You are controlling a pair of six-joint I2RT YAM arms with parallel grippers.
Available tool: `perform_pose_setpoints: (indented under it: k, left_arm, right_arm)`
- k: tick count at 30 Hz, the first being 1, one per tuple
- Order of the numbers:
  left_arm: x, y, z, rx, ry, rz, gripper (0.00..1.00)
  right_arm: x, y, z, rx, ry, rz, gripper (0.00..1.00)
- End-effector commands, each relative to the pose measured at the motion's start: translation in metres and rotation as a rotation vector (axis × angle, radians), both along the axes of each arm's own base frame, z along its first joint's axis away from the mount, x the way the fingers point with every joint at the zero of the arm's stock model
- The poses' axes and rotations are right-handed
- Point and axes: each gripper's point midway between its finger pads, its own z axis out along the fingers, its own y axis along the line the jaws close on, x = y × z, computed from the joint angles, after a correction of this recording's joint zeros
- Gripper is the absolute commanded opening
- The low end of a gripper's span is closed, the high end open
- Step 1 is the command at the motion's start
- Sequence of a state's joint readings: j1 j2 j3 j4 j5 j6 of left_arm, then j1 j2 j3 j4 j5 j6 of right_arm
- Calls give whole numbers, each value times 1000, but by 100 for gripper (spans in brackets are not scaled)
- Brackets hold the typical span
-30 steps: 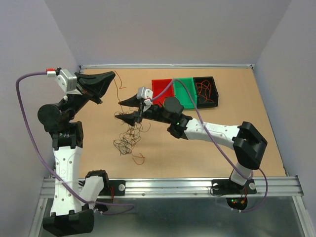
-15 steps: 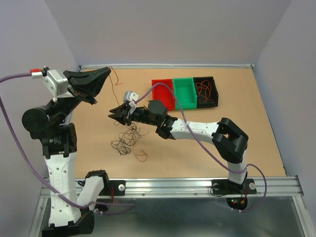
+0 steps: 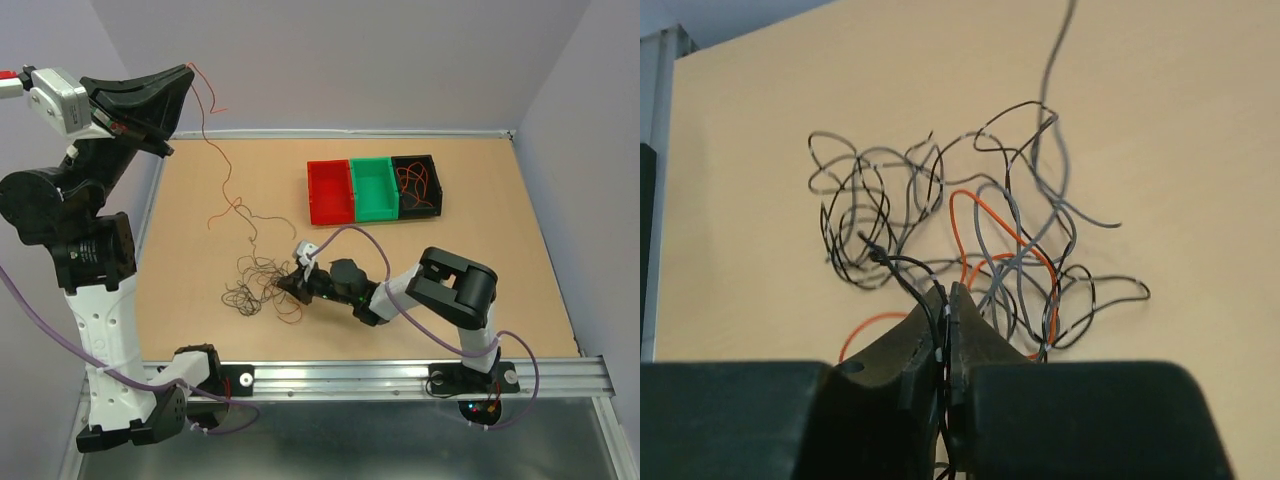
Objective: Untangle the cables
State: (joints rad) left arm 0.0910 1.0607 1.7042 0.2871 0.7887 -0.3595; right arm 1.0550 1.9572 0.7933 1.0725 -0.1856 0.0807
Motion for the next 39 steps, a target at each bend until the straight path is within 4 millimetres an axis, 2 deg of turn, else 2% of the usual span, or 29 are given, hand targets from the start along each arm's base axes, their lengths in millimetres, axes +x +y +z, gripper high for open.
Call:
perform_pose_setpoints:
  k: [1,2,4,6,8,9,11,12,14,17,18,20,21,23,24,25,26,27,28,29,30,31,32,33,34,35,36,38,39]
  left_arm:
    - [-2,8,18,-49,-39,45,0]
    - [-2,9,19,-54,-42,51,0]
    - [3,9,17,-61,-26,49,0]
    - [5,5,12,-61,-2,16,0]
    - [5,2,3,-52,11,-9,0]
    - [4,1,0,-52,15,-17,0]
    - [10,1,-12,-50,37,-22,0]
    - [4,-1,-14,-43,29,-29,0]
    - [8,-2,-26,-36,49,-39,0]
    - [1,-6,-35,-30,53,-62,0]
    - [-5,-7,-36,-24,46,-68,0]
    - [-6,-8,-40,-20,47,-73,0]
    - [-12,-10,-40,-17,40,-79,0]
    - [-16,-11,-40,-9,36,-85,0]
    - [-18,-11,-39,-7,33,-88,0]
    - [-19,-12,-39,-8,31,-89,0]
    - [-20,-12,-39,-5,29,-90,0]
    - [-25,-13,-38,-1,21,-94,0]
    - [-26,-13,-38,1,21,-95,0]
    - [-31,-14,-37,4,13,-99,0]
    - [-34,-14,-36,6,6,-100,0]
    - [-35,-15,-34,10,-1,-99,0]
    - [-37,-14,-33,10,-6,-96,0]
    - [-40,-15,-31,10,-15,-96,0]
    - [-43,-15,-29,12,-23,-97,0]
    - [-47,-15,-25,12,-34,-96,0]
    - [-47,-15,-23,12,-39,-95,0]
    - [-52,-15,-15,10,-58,-93,0]
    - [-49,-14,-14,3,-53,-91,0]
  right_arm:
    - [-6,-16,20,159,-29,-43,9]
    - [-7,-21,16,156,-22,-54,2]
    - [-8,-35,5,137,-11,-88,1]
    - [-10,-42,9,151,-21,-97,1]
    - [-14,-48,21,173,-46,-89,17]
    - [-15,-50,26,180,-53,-85,44]
    - [-19,-55,45,212,-82,-82,65]
    - [-20,-58,51,220,-90,-83,77]
    - [-21,-63,73,262,-122,-88,86]
    - [-21,-63,97,305,-162,-84,93]
    - [-23,-59,116,343,-189,-65,95]
    - [-22,-53,132,366,-213,-52,97]
    - [-19,-47,151,391,-252,-46,97]
    - [-10,-40,161,378,-284,-66,97]
    - [-3,-35,179,394,-330,-88,96]
    - [1,-31,185,393,-345,-94,97]
    - [4,-26,182,360,-346,-91,96]
    - [9,-18,198,371,-384,-94,95]
    - [11,-15,187,332,-380,-93,95]
    - [17,-6,197,317,-401,-95,94]
    - [21,0,197,301,-407,-94,94]
    - [27,10,176,233,-384,-87,93]
    - [34,20,190,241,-402,-96,92]
    - [40,25,188,214,-411,-106,91]
    - [48,29,181,188,-411,-125,90]
    - [53,35,165,150,-405,-129,88]
    - [58,39,164,142,-419,-140,86]
    - [60,43,153,123,-414,-135,65]
    - [59,46,140,108,-397,-119,53]
